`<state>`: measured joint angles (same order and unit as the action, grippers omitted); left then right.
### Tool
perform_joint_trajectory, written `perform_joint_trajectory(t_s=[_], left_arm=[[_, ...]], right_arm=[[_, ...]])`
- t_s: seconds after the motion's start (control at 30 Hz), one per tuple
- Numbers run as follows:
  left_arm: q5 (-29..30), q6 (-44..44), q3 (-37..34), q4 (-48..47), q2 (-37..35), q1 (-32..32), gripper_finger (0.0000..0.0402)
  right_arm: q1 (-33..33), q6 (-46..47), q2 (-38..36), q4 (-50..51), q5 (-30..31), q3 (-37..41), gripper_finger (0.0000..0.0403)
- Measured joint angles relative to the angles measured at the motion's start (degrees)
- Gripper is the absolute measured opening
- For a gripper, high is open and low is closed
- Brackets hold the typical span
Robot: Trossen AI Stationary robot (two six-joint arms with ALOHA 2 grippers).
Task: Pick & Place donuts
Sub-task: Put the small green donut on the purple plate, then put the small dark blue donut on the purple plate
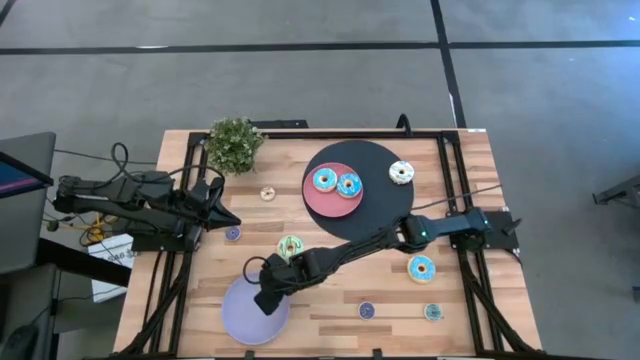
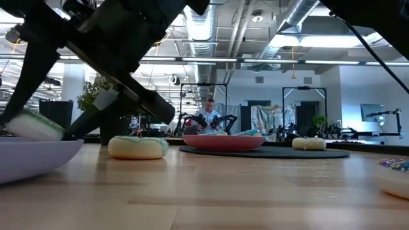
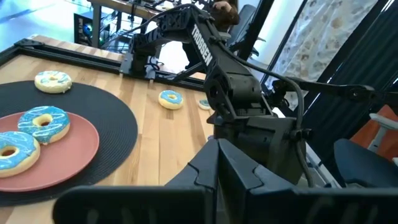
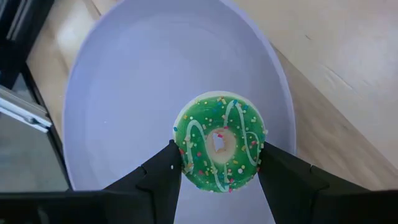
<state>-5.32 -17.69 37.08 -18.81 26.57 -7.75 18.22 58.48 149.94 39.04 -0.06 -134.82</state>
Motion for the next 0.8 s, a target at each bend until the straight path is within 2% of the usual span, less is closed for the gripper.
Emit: perform_joint_trajectory(t_s=[0.37,0.47,0.63,0.8], left_arm=[[0.02,-0.04,0.00,-0.24,0.00,0.02,0.0000],[0.02,-0.04,0.00,-0.24,0.00,0.01,0.0000],[-0.31,-0.07,0.00,-0.24,0.00,0.01,0.0000],[-0.37,-0.07,0.00,-0.69,0.00,0.00,0.0000]], right_arm=[[-0.29,0.04,-0.08,-0.03,-0.25,-0.11,0.0247],[-0.49,0.07,-0.08,-0.91,-1.25,-0.11,0.0249],[-1.18,0.66,-0.30,-0.28,-6.23,-0.13,0.0249],[-1.17,-1.93,-3.83,4.11,-2.39,-0.13,0.0249]])
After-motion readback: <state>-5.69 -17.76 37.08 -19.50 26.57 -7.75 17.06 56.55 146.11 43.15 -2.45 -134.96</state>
